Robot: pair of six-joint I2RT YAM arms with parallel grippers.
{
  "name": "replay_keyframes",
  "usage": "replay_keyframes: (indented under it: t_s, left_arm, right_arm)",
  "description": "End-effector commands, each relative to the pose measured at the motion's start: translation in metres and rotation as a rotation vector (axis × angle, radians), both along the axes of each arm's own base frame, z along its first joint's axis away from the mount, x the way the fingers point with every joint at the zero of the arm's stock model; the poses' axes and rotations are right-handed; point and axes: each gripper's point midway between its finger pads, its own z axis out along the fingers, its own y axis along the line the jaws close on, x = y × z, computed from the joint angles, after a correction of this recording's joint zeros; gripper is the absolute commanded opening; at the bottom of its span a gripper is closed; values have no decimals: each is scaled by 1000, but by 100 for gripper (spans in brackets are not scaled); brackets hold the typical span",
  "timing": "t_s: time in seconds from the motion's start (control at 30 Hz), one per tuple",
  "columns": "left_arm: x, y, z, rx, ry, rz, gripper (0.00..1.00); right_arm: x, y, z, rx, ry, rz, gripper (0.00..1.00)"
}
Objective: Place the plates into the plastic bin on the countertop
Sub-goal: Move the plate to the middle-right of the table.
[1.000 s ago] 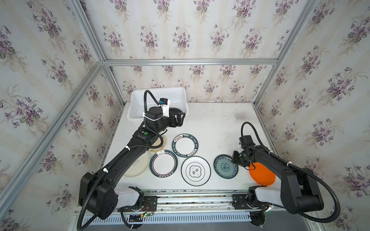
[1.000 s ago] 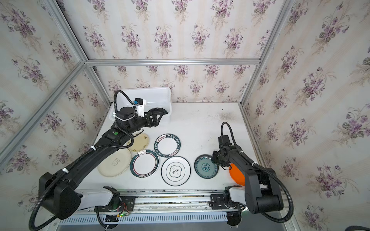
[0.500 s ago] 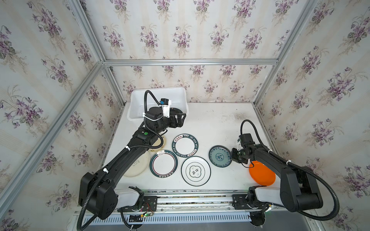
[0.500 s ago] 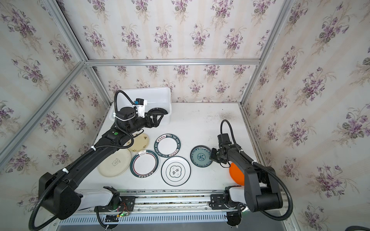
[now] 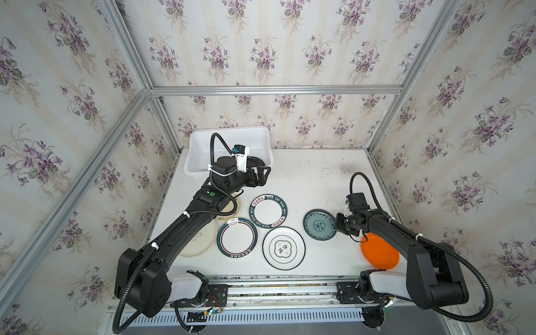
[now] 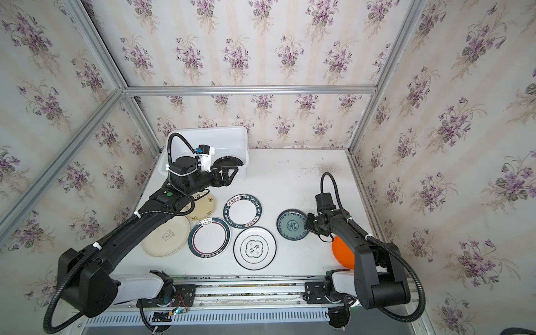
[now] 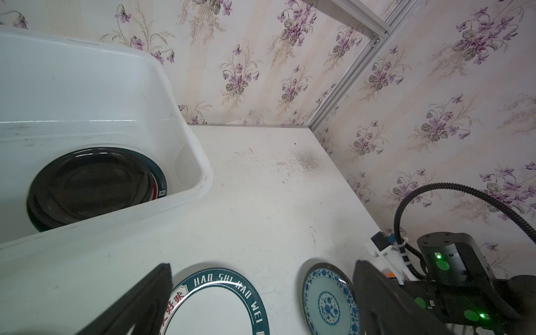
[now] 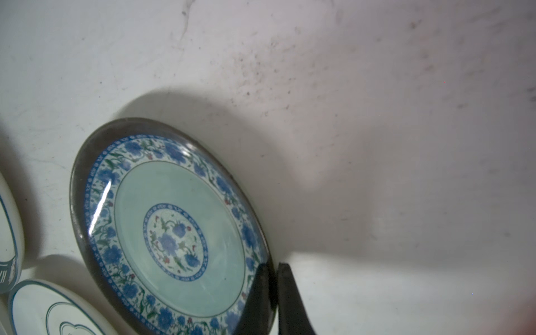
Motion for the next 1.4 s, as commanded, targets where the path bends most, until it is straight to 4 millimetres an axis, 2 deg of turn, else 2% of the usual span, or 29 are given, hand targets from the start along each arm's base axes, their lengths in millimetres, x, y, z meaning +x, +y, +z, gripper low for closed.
replay_keyframes:
  t_s: [0.0, 0.17, 0.47, 0.63, 0.97, 1.2, 1.37]
  left_arm:
    - [2, -9, 15, -49, -25, -34, 100]
    - [1, -11, 16, -56, -23, -38, 100]
    - [4, -18, 18, -72, -7, -57, 100]
    - [6, -20, 20, -85, 2, -59, 100]
    - [6, -24, 17, -84, 21, -70, 100]
    - [10, -32, 15, -80, 40, -85, 100]
    - [10, -36, 10, -67, 55, -92, 100]
  right_arm:
    - [4, -17, 1, -86, -11, -55, 0]
    - [9, -18, 0, -97, -8, -59, 0]
    - [14, -32, 4, -204, -11, -106, 0]
    - [22, -25, 6, -169, -34, -101, 0]
    - [25, -17, 7, -126, -49, -88, 0]
    - [26, -1, 17, -28, -94, -75, 0]
    - [33, 14, 36, 68, -169, -51, 0]
